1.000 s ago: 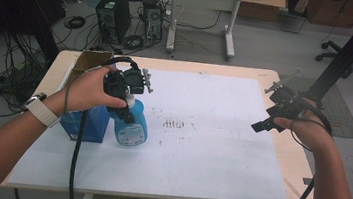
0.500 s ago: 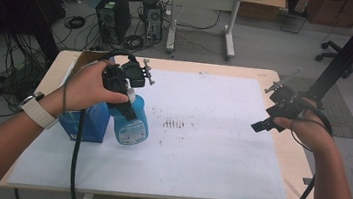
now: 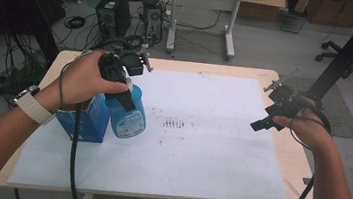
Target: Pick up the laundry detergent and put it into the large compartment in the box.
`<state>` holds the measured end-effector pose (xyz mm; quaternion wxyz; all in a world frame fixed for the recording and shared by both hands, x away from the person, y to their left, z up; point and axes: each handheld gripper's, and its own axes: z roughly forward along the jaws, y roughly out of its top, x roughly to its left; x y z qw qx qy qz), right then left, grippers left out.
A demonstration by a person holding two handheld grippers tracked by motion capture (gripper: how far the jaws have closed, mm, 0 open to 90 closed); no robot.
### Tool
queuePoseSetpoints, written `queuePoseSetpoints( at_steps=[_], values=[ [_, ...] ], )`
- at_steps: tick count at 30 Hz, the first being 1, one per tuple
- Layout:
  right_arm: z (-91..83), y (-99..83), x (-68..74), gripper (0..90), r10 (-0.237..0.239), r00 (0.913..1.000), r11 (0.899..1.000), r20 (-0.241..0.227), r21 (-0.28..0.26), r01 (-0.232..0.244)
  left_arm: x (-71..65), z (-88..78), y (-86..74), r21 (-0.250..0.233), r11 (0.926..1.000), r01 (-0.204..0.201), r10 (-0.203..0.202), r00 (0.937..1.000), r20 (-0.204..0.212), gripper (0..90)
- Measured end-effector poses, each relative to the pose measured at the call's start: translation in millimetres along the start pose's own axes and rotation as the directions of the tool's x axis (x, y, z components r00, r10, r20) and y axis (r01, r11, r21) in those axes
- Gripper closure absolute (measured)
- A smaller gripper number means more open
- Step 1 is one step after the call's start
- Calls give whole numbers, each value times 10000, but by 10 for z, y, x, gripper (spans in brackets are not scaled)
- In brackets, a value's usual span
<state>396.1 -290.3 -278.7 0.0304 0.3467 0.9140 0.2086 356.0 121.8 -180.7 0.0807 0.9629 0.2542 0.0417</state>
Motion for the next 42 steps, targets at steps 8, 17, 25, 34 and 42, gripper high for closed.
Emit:
queuePoseSetpoints(
  at_steps=[8, 17, 25, 34, 42],
  values=[
    [4, 1, -8, 83, 6, 10000, 10000, -27, -2, -6, 18, -96, 10, 62, 9986, 531, -530, 9985, -97, 373],
    [29, 1, -6, 83, 7, 10000, 10000, -74, -29, -8, 56, -186, 18, 35, 9923, 1241, -1240, 9921, -201, 373],
    [41, 12, -8, 83, -26, 9999, 10000, -100, -55, 26, 133, -306, -5, -90, 9763, 2161, -2162, 9757, -343, 373],
    [44, 32, -4, 83, -61, 9999, 9999, -110, -97, 60, 250, -389, -53, -188, 9490, 3148, -3153, 9478, -480, 373],
    [49, 60, -2, 83, -92, 9999, 9999, -102, -119, 91, 305, -536, -57, -326, 9350, 3531, -3545, 9326, -677, 373]
  ],
)
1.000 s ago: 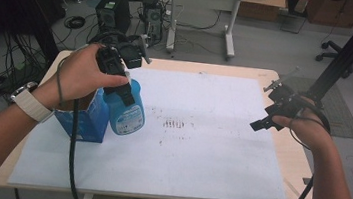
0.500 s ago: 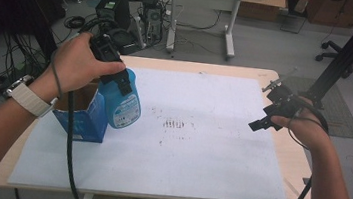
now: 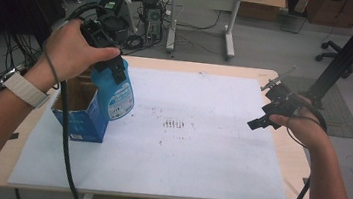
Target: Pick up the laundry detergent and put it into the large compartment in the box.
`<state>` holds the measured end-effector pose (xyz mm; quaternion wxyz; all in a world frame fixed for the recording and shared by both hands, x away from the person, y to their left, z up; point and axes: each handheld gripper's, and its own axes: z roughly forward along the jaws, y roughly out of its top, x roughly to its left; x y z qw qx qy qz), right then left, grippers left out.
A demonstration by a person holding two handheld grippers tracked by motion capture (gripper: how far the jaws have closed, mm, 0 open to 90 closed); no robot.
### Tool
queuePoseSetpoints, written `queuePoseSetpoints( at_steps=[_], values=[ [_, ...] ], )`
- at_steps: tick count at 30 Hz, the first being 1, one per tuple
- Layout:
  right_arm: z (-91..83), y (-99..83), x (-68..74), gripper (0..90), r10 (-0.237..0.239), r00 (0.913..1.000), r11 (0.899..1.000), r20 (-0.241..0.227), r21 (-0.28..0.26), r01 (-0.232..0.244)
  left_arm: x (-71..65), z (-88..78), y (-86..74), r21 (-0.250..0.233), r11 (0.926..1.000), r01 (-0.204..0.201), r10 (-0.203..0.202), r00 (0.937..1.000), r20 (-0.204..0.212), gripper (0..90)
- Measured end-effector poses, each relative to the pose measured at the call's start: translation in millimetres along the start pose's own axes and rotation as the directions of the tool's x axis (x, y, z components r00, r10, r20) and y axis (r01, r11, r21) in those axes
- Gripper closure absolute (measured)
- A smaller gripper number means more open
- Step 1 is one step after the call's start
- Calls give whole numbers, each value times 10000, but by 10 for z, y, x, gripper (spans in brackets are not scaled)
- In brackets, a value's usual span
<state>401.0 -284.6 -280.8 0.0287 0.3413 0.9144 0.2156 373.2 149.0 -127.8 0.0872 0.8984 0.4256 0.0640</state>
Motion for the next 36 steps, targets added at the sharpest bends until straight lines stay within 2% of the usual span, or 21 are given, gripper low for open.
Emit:
queuePoseSetpoints(
  at_steps=[3, 7, 13, 16, 20, 26, 29, 36],
  values=[
    [2, 2, -1, 83, 9, 10000, 10000, 0, 6, -9, 44, -74, 10, 68, 9997, 247, -246, 9997, -31, 374],
    [-1, -5, -7, 83, 21, 10000, 10000, 0, -9, -21, 64, -121, 15, 54, 9994, 335, -335, 9994, -92, 373],
    [1, -25, -25, 83, 53, 10000, 10000, 11, 9, -53, 111, -208, 12, 80, 9975, 704, -701, 9972, -252, 374],
    [9, -32, -34, 83, 72, 10000, 10000, 2, 20, -72, 127, -250, 16, 49, 9973, 729, -727, 9969, -290, 373],
    [4, -32, -36, 83, 57, 10000, 10000, 7, -2, -57, 167, -296, 11, -49, 9945, 1048, -1049, 9941, -281, 374],
    [4, -35, -39, 83, 71, 10000, 10000, -5, 19, -71, 198, -358, 20, 81, 9924, 1231, -1226, 9914, -452, 374],
    [-3, -37, -41, 83, 67, 10000, 10000, 27, 13, -67, 223, -398, 27, 27, 9878, 1558, -1555, 9864, -532, 374],
    [1, -52, -49, 83, 59, 10000, 10000, 6, -2, -59, 332, -472, -1, -48, 9712, 2381, -2380, 9697, -553, 374]
  ],
)
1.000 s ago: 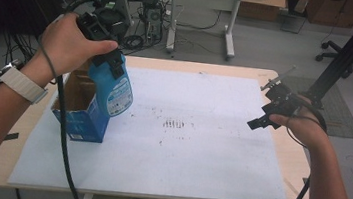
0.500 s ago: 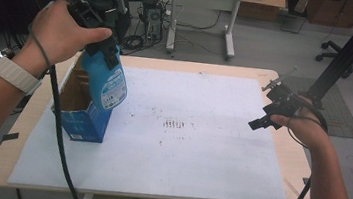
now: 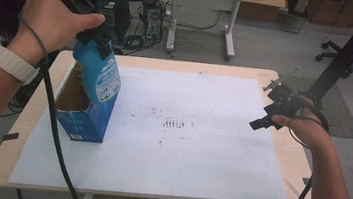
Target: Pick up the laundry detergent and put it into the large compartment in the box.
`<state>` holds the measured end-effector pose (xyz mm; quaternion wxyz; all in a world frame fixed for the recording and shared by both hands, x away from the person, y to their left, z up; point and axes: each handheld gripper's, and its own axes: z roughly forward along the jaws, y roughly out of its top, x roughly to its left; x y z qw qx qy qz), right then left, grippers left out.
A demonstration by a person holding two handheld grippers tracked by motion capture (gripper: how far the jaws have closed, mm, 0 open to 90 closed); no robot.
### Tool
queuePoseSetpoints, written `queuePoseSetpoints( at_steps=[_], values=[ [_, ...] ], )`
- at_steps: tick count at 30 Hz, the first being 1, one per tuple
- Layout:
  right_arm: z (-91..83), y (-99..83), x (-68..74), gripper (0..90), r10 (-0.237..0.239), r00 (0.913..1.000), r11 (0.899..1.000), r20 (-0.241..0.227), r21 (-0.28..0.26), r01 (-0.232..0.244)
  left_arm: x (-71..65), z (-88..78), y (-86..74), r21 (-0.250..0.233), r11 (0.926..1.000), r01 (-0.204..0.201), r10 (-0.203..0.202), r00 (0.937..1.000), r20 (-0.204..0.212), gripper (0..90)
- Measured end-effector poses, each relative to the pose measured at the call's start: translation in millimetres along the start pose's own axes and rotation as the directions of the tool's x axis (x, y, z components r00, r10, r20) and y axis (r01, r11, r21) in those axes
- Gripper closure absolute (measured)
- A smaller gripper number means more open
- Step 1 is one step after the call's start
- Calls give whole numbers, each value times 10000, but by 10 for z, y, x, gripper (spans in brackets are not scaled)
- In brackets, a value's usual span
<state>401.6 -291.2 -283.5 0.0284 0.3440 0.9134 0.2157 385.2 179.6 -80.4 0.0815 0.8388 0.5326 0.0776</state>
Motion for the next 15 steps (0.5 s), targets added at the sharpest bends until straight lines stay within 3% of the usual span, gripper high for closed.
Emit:
queuePoseSetpoints(
  at_steps=[9, 15],
  values=[
    [7, 21, -18, 83, 5, 10000, 10000, -27, -8, -5, 128, -96, 12, -10, 9971, 764, -764, 9970, -81, 374],
    [8, 23, -23, 83, 2, 10000, 10000, -22, 18, -2, 236, -118, 17, 65, 9881, 1534, -1533, 9881, -113, 374]
  ],
)
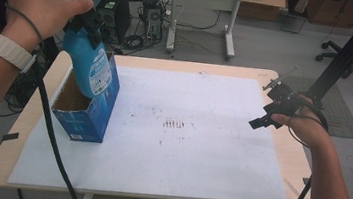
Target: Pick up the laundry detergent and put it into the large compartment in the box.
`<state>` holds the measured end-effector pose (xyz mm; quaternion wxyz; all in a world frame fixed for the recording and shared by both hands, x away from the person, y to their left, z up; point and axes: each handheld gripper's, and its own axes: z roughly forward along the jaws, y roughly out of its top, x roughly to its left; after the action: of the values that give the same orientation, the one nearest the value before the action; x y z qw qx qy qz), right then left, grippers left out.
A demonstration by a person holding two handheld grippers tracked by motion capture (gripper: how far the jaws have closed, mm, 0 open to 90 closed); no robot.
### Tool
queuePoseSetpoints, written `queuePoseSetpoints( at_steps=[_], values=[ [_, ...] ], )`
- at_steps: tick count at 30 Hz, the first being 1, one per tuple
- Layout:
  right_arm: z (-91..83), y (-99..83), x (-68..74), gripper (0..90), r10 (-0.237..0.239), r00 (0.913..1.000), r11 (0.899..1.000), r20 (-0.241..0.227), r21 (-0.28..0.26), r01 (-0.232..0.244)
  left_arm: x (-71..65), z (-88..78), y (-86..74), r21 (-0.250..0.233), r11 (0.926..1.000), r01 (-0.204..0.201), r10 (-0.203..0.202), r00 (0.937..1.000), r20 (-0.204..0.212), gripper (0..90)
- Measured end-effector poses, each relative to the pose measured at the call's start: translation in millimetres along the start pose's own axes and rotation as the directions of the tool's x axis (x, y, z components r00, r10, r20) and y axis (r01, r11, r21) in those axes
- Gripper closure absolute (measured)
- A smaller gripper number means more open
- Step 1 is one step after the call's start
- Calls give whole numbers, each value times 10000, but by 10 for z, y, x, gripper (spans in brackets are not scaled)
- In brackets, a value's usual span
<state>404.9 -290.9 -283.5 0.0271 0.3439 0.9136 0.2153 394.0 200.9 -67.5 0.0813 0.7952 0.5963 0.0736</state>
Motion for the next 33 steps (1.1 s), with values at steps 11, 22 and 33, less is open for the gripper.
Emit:
queuePoseSetpoints(
  at_steps=[11, 22, 33],
  values=[
    [3, 11, 3, 83, -17, 10000, 10000, -11, -10, 16, 133, -41, -3, -23, 9972, 744, -744, 9972, -64, 374],
    [12, 19, 6, 83, -6, 10000, 10000, -56, -12, 6, 303, -23, -25, -18, 9887, 1496, -1496, 9883, -301, 374],
    [11, 22, 3, 83, -11, 10000, 10000, -58, -28, 11, 403, 3, -36, -62, 9803, 1972, -1972, 9788, -554, 374]
  ],
)
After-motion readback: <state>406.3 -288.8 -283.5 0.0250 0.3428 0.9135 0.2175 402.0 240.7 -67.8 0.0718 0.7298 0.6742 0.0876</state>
